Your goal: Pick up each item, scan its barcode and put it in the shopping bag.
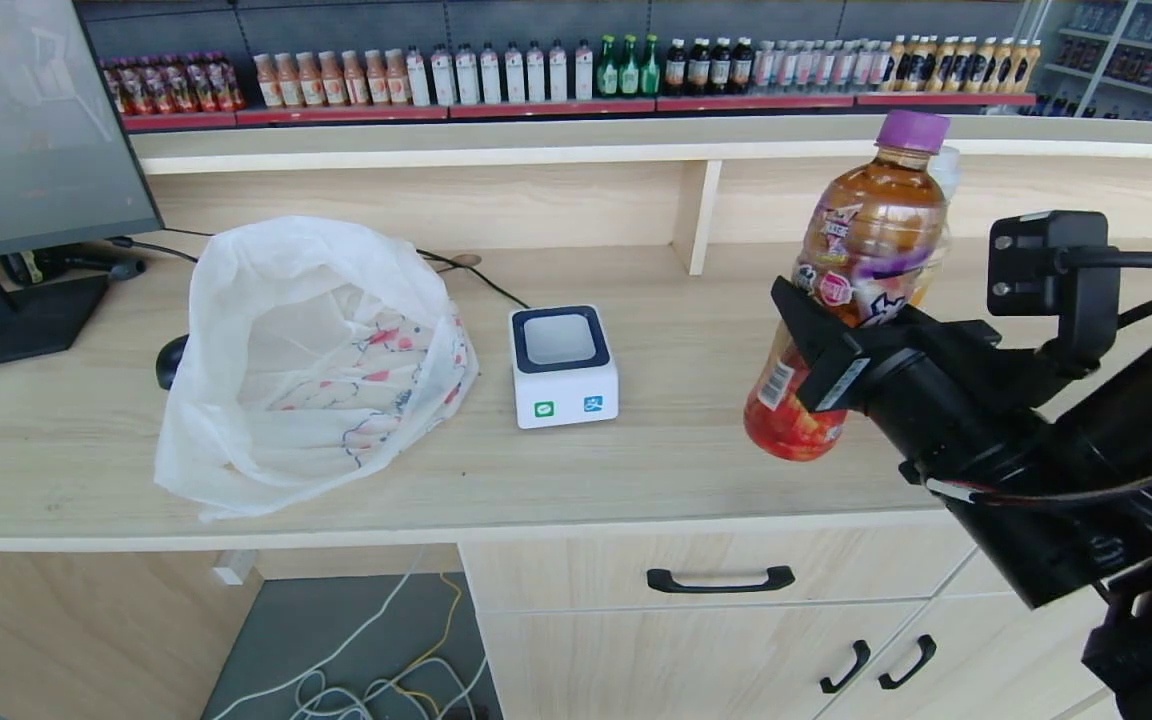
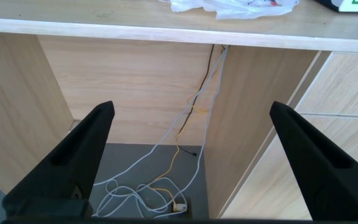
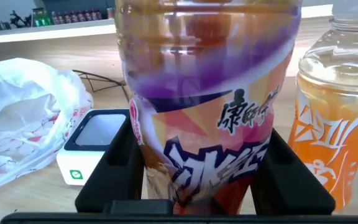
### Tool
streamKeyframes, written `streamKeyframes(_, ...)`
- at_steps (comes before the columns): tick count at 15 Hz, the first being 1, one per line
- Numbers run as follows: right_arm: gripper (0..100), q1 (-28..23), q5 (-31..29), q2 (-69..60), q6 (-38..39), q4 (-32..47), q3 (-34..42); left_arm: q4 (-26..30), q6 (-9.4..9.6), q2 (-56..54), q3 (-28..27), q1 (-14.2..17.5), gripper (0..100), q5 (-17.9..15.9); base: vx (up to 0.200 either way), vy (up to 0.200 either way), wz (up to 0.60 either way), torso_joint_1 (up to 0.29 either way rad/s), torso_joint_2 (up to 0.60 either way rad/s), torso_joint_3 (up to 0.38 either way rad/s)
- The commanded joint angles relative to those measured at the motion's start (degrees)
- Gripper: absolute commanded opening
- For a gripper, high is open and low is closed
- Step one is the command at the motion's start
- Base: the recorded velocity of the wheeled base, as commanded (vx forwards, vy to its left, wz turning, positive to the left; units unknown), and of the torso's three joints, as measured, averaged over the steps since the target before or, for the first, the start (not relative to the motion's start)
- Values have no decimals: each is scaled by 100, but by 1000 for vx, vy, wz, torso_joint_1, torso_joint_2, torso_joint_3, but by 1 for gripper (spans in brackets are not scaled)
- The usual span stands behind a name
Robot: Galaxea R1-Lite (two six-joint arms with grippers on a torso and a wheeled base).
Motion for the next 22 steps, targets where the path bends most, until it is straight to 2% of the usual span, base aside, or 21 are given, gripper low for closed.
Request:
streamKeyframes(1, 0, 74, 30, -699, 3, 5, 711, -8, 2, -2, 0, 1, 100, 4, 0, 0, 0, 0, 0, 0)
streamKeyframes(6, 0, 224, 92, -1288, 12, 5, 1361, 1, 2, -2, 0, 1, 100, 4, 0, 0, 0, 0, 0, 0)
streamKeyframes(9, 0, 285, 276, -1393, 12, 14, 1379, -8, 2, -2, 0, 1, 100, 4, 0, 0, 0, 0, 0, 0)
streamKeyframes(12, 0, 277, 1269, -1314, 276, 172, 1168, 1, 2, -2, 0, 1, 100, -5, 0, 0, 0, 0, 0, 0)
streamKeyframes(15, 0, 268, 2034, -1024, 838, 278, 702, 1, 2, -2, 0, 1, 100, 4, 0, 0, 0, 0, 0, 0)
streamKeyframes(17, 0, 268, 2781, -761, 1357, 278, 271, 1, 2, -2, 0, 1, 100, -5, 0, 0, 0, 0, 0, 0)
streamKeyframes(20, 0, 268, 3713, -664, 1796, 278, 113, -8, 2, -2, 0, -7, 100, 4, 0, 0, 0, 0, 0, 0)
streamKeyframes(22, 0, 277, 4073, -664, 1972, 278, 96, 1, 2, -2, 0, 1, 100, 4, 0, 0, 0, 0, 0, 0)
